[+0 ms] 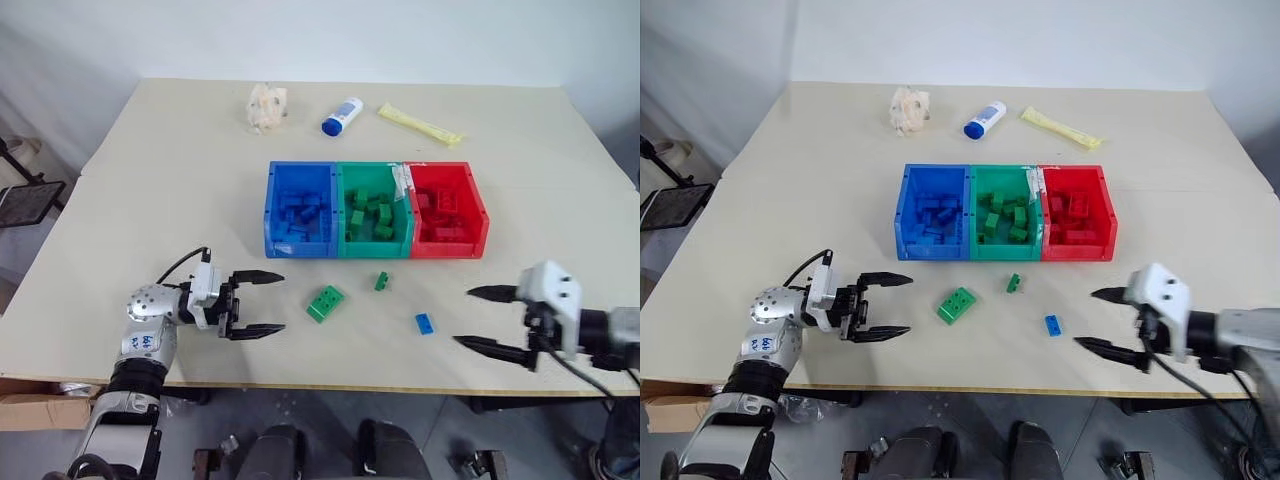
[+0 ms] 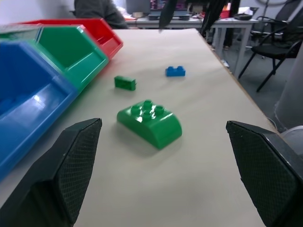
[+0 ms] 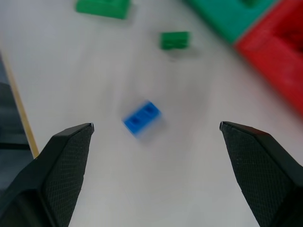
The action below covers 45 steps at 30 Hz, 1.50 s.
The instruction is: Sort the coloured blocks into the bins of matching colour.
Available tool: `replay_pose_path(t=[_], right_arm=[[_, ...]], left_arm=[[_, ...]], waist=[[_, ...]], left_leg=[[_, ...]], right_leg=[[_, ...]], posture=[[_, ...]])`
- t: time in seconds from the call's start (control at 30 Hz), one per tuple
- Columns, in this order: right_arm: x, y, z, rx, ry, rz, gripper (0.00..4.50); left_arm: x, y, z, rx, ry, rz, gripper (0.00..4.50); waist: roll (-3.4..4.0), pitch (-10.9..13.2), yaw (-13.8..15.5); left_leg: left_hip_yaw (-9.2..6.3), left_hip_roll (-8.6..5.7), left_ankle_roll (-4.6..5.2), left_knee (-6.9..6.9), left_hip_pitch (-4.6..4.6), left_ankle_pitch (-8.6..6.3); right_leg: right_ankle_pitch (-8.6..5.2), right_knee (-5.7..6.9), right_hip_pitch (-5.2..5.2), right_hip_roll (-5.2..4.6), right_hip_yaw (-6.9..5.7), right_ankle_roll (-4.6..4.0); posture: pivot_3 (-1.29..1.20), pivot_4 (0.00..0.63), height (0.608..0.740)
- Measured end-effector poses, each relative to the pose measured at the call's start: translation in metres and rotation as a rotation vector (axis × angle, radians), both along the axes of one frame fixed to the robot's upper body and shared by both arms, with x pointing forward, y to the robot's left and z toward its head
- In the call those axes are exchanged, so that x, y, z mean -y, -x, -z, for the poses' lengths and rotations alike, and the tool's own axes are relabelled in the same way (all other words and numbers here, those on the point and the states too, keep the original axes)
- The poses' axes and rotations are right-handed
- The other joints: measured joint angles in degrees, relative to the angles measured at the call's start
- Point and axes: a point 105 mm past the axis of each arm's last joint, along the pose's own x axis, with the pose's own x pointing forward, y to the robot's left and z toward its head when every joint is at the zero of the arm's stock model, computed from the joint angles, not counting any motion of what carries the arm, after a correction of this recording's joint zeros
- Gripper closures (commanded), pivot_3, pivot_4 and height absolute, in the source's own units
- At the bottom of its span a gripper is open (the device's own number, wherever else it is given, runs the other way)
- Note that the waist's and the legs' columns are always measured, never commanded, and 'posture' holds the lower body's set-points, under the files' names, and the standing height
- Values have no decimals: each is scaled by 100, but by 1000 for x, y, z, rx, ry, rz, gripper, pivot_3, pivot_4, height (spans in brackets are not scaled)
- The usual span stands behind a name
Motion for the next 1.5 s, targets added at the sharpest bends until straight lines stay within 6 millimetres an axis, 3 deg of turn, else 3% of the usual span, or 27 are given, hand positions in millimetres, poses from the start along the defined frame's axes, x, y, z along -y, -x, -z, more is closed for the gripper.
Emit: replay_pose_path(t=[0.27, 0.37, 0.6, 0.63, 1.03, 1.27, 1.37, 1.5], right_arm=[[-20, -21, 31, -18, -1, 9, 31], [-20, -23, 38, -22, 6, 16, 633], [-19, -26, 40, -9, 19, 15, 3036], [-19, -26, 40, -8, 19, 15, 3110], [-20, -30, 34, 19, 16, 15, 3110], [-50, -50, -24, 201, -70, -49, 3110], [-75, -63, -47, 279, -115, -107, 3110], [-93, -79, -61, 324, -131, -140, 3110]], left_arm=[[2, 9, 1, -8, 3, 18, 0], [0, 10, 1, -11, -3, 17, 0], [1, 11, -1, -1, -4, 24, 0], [1, 11, -1, -1, -4, 23, 0], [1, 12, 0, -5, -3, 22, 0], [1, 13, 2, -11, 0, 22, 0], [4, 13, 2, -10, 8, 26, 0], [8, 12, 1, -4, 21, 37, 0]], waist=[[0, 0, -5], [0, 0, -1], [0, 0, -11], [0, 0, -11], [0, 0, -11], [0, 0, -19], [0, 0, -30], [0, 0, -14]], left_leg=[[-2, -1, 0, 0, -1, 0], [-3, -6, 1, 0, -1, 0], [-4, -4, 1, 0, 1, 0], [-5, -4, 1, 0, 0, 0], [-4, -3, 1, 0, 1, 0], [-5, 2, -2, 0, 0, -1], [-3, 1, -2, 0, 0, -1], [-8, -4, -2, 0, -8, -1]], right_leg=[[0, 0, 2, 9, -4, 0], [0, 0, 3, 10, -4, 0], [0, 0, 4, 12, -6, 0], [0, 1, 4, 12, -5, 0], [0, 0, 4, 11, -5, 0], [-1, 0, 1, 10, -5, -1], [0, 3, -3, 11, -5, -1], [-1, 8, -8, 14, -9, -1]], posture=[[0, 150, 740], [0, 150, 740], [0, 150, 740], [0, 150, 740], [0, 150, 740], [0, 150, 740], [0, 150, 740], [0, 150, 740]])
